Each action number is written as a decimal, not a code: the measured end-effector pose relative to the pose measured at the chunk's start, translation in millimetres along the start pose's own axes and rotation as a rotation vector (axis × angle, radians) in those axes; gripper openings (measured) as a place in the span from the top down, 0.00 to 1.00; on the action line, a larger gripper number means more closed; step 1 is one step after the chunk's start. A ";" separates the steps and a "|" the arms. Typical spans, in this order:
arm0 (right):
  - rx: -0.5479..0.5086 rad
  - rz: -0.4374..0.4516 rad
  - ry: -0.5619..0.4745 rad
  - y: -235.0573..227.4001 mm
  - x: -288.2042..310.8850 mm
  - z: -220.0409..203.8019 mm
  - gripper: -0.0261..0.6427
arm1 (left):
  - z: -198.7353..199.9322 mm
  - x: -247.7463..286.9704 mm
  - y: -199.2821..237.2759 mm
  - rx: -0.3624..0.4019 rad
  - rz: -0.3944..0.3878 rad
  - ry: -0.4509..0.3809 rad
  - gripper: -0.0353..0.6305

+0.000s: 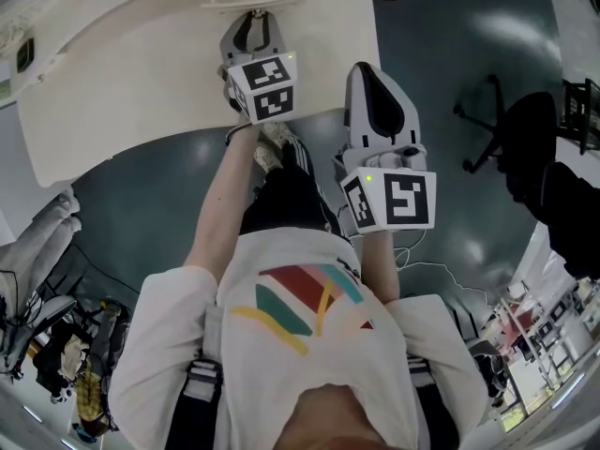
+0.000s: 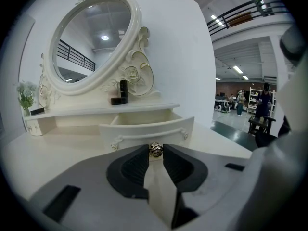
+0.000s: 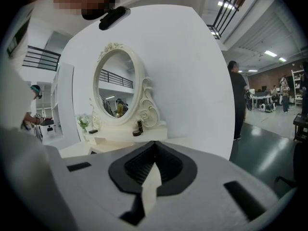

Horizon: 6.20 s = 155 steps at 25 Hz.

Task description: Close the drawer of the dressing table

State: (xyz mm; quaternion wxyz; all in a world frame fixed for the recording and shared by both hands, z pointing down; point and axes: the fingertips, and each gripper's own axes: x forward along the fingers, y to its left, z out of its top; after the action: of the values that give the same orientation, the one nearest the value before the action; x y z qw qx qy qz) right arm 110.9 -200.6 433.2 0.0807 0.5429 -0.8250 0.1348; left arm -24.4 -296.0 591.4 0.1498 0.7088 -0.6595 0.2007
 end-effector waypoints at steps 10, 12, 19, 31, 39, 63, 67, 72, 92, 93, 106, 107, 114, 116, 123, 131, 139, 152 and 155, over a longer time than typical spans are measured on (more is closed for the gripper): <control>-0.001 -0.014 -0.005 -6.4 -1.0 1.3 0.96 | 7.0 0.5 -2.6 0.011 -0.001 -0.009 0.82; -0.008 -0.015 -0.005 -6.1 -0.7 1.3 0.96 | 8.6 1.4 -2.0 0.007 0.001 -0.009 0.82; -0.075 -0.026 0.009 -7.4 2.9 -2.3 0.96 | 11.6 5.2 -2.4 0.003 0.004 -0.011 0.82; -0.078 -0.012 0.019 -1.5 15.7 -2.5 0.96 | 20.2 16.1 5.1 0.009 0.006 -0.023 0.82; -0.077 -0.011 0.024 -0.1 22.1 -5.1 0.96 | 21.6 24.5 5.5 0.011 0.000 -0.026 0.82; -0.085 -0.015 0.044 -4.1 27.7 -6.3 0.96 | 30.8 44.4 5.7 0.009 0.003 -0.031 0.82; -0.087 -0.016 0.043 -3.2 31.5 -6.3 0.96 | 31.8 48.3 9.1 0.005 0.005 -0.032 0.82; -0.084 -0.015 0.044 -3.6 34.2 -7.4 0.96 | 32.7 51.7 10.2 -0.003 0.008 -0.033 0.82; -0.090 -0.010 0.037 0.1 46.6 0.0 0.96 | 40.9 65.2 17.3 -0.011 0.004 -0.023 0.82; -0.091 -0.010 0.039 0.8 47.7 -0.3 0.96 | 41.1 66.4 18.2 -0.013 0.003 -0.024 0.82; -0.091 0.015 0.036 6.4 57.0 0.5 0.96 | 43.5 72.5 19.2 -0.013 0.000 -0.017 0.82; -0.090 0.014 0.037 6.5 58.4 0.3 0.96 | 43.7 73.1 20.1 -0.011 0.000 -0.018 0.82; -0.089 0.013 0.034 6.6 59.5 -1.4 0.96 | 42.1 74.2 21.5 -0.014 0.008 -0.023 0.82; -0.086 0.013 0.033 6.8 58.5 -1.8 0.96 | 41.9 74.0 20.8 -0.018 0.003 -0.023 0.82; -0.088 0.026 0.025 13.3 55.4 -0.6 0.96 | 44.8 69.3 20.1 -0.034 0.003 -0.024 0.82; -0.090 0.034 -0.008 20.7 42.4 10.2 0.96 | 59.4 35.9 19.4 0.015 0.014 -0.068 0.82; -0.144 0.068 -0.094 44.7 24.6 51.6 0.96 | 115.4 -19.8 44.9 0.019 0.069 -0.195 0.92; -0.237 0.186 -0.283 124.8 -4.6 144.2 0.96 | 213.2 -168.0 129.1 -0.033 0.198 -0.405 0.93; -0.238 0.235 -0.316 148.8 -10.2 159.9 0.96 | 224.8 -206.9 149.5 -0.057 0.220 -0.449 0.93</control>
State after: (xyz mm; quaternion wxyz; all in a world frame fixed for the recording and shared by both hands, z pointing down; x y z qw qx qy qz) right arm -19.4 -185.6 258.3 -0.0023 0.4440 -0.8951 -0.0415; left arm -163.9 -235.0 287.2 -0.0034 0.6551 -0.7548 0.0348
